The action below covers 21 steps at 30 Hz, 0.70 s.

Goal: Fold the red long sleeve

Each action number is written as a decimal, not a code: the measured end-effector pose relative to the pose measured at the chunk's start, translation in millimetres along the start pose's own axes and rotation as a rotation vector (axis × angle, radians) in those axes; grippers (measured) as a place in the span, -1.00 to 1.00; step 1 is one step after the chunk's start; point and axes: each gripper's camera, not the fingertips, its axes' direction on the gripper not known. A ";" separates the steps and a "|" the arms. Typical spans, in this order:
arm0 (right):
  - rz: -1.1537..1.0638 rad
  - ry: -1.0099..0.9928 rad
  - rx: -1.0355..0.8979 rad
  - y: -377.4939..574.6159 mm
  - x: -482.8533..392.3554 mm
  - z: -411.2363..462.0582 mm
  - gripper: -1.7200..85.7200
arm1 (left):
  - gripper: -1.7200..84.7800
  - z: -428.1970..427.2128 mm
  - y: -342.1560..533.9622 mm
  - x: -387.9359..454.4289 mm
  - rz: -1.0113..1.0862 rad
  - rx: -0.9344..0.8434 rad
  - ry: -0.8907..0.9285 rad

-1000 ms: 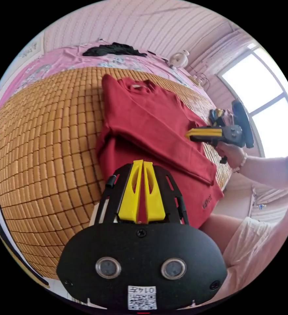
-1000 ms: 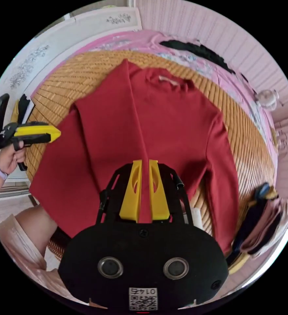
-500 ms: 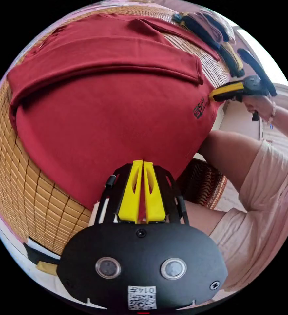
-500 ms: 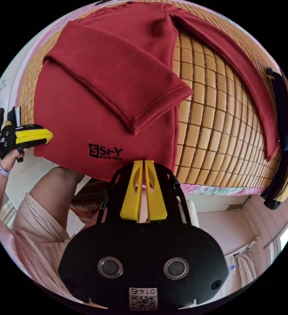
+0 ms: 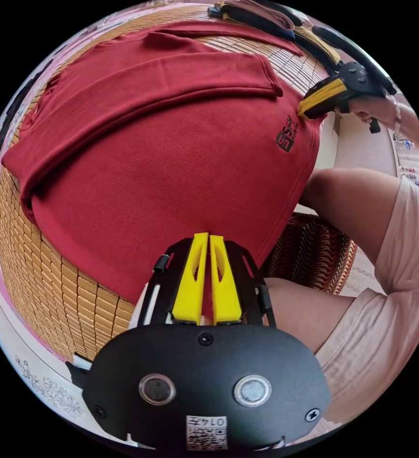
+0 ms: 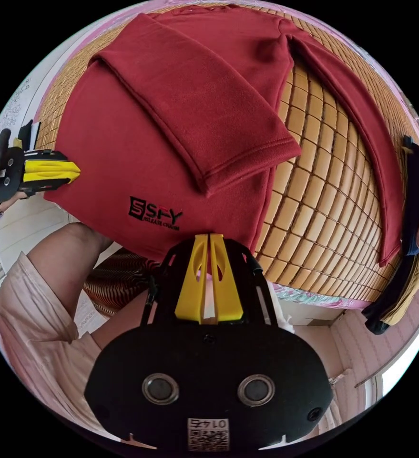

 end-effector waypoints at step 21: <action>0.863 0.025 0.741 207.1 249.4 -48.1 -0.68 | -0.97 -126.2 -120.8 -61.7 0.074 0.303 0.146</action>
